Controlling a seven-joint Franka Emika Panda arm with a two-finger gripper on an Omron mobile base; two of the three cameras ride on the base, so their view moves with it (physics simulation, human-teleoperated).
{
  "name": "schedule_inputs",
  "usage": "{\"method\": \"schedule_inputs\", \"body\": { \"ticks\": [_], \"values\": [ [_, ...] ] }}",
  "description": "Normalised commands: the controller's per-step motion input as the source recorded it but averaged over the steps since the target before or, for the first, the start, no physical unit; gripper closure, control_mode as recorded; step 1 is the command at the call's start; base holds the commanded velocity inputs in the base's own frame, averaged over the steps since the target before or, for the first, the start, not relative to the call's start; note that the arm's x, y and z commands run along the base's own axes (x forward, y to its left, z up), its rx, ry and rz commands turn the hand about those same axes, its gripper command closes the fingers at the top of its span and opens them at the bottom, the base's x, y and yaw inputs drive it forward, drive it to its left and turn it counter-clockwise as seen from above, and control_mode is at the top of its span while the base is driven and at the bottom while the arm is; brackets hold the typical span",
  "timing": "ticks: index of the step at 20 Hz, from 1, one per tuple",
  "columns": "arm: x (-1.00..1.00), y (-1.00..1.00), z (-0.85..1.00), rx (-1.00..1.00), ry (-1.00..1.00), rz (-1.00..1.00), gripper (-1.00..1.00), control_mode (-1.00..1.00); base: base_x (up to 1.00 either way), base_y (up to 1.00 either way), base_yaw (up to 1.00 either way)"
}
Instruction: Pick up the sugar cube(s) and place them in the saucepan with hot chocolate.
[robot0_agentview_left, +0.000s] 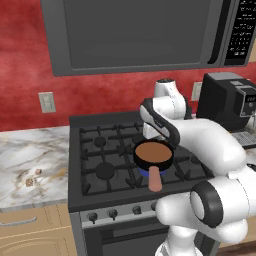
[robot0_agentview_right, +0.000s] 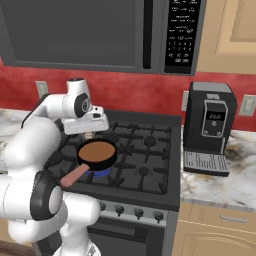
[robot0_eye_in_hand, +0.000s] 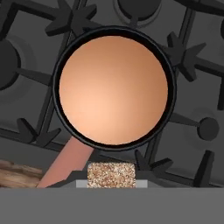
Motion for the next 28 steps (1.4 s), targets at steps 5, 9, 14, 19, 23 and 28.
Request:
{"method": "schedule_inputs", "body": {
  "ticks": [5,9,14,19,23,28],
  "values": [
    [0.06,-0.04,0.12,0.01,0.0,0.02,1.0,-1.0,0.0,0.0,0.0],
    [0.05,-0.02,0.29,0.02,-0.08,0.0,1.0,-1.0,0.0,0.0,0.0],
    [0.36,0.12,0.1,0.0,-0.07,0.0,1.0,-1.0,0.0,0.0,0.0],
    [0.58,0.13,0.0,0.0,0.0,0.0,1.0,-1.0,0.0,0.0,0.0],
    [0.28,-0.12,-0.03,0.0,0.07,0.02,1.0,-1.0,0.0,0.0,0.0],
    [0.24,-0.08,-0.34,0.0,0.08,0.05,1.0,-1.0,0.0,0.0,0.0]
  ]
}}
